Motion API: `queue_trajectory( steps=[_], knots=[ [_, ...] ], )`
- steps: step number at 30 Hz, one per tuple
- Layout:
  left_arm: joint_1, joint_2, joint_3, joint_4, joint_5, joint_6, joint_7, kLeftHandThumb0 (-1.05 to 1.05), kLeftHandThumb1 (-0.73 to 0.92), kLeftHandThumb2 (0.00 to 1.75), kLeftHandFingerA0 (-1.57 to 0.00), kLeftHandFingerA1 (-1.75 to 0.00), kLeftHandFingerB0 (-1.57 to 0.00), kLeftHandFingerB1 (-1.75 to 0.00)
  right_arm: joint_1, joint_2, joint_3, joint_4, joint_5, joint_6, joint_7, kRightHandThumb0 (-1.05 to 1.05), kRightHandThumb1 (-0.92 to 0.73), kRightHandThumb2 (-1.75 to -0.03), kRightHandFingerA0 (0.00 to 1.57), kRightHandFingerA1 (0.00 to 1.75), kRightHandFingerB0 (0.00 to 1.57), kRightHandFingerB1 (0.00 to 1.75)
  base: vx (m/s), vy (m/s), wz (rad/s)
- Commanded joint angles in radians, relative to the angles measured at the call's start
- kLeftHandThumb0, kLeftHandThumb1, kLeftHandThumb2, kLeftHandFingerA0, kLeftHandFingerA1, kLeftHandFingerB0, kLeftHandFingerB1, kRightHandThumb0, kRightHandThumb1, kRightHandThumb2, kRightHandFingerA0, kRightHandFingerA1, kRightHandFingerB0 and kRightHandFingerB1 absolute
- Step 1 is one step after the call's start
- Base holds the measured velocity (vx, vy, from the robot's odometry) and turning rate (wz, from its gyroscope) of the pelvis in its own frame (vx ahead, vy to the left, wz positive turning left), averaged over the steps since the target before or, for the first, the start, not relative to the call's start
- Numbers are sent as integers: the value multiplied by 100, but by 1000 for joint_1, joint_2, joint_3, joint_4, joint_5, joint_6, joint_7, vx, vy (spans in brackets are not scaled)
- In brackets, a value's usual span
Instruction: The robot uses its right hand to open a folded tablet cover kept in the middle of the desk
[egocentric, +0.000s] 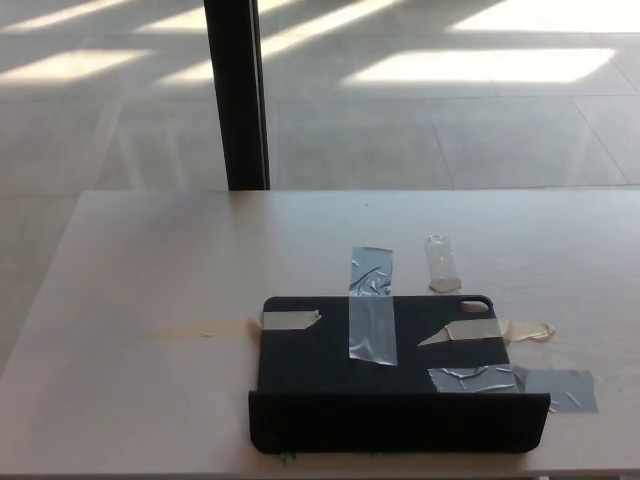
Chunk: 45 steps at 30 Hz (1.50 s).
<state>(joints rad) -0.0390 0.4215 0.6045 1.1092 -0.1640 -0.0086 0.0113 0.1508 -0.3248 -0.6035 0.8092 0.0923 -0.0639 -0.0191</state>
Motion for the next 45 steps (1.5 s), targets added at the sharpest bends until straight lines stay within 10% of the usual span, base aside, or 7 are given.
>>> queue_trajectory(
  steps=[1,12,13,16,20,37,45],
  knots=[
    [-58,70,170,79,-179,-5,21,-39,39,57,-95,-84,-85,-76,-30,-38,-197,-50,205,-68,-39,-46,-43,-53,94,69,68,55,0,0,0],
    [-67,68,189,102,-172,-22,19,-40,39,57,-92,-86,-83,-77,-105,-68,-309,-213,221,3,-116,-48,-44,-54,93,63,71,55,0,0,0],
    [-67,69,183,106,-166,-20,29,-40,40,56,-93,-84,-84,-76,-124,-83,-300,-250,213,5,-122,-55,-46,-55,110,107,66,53,0,0,0],
    [-69,74,174,108,-169,-12,32,-39,40,56,-89,-84,-82,-75,-149,-110,-260,-370,200,-2,-91,-80,-34,-72,72,49,60,47,0,0,0],
    [-68,75,174,106,-173,-7,35,-42,26,78,-87,-87,-82,-82,-165,-162,-152,-657,155,65,-35,-63,-50,-56,43,47,47,40,0,0,0],
    [-62,71,170,109,-173,-9,37,-42,27,78,-87,-88,-78,-81,-314,-394,416,-972,-128,25,224,-66,-38,-79,34,49,22,40,0,0,0],
    [-55,68,160,107,-170,-13,31,-38,41,57,-89,-83,-78,-74,-387,-394,700,-983,-266,76,287,-68,-46,-55,29,39,31,31,0,0,0]
  ],
)
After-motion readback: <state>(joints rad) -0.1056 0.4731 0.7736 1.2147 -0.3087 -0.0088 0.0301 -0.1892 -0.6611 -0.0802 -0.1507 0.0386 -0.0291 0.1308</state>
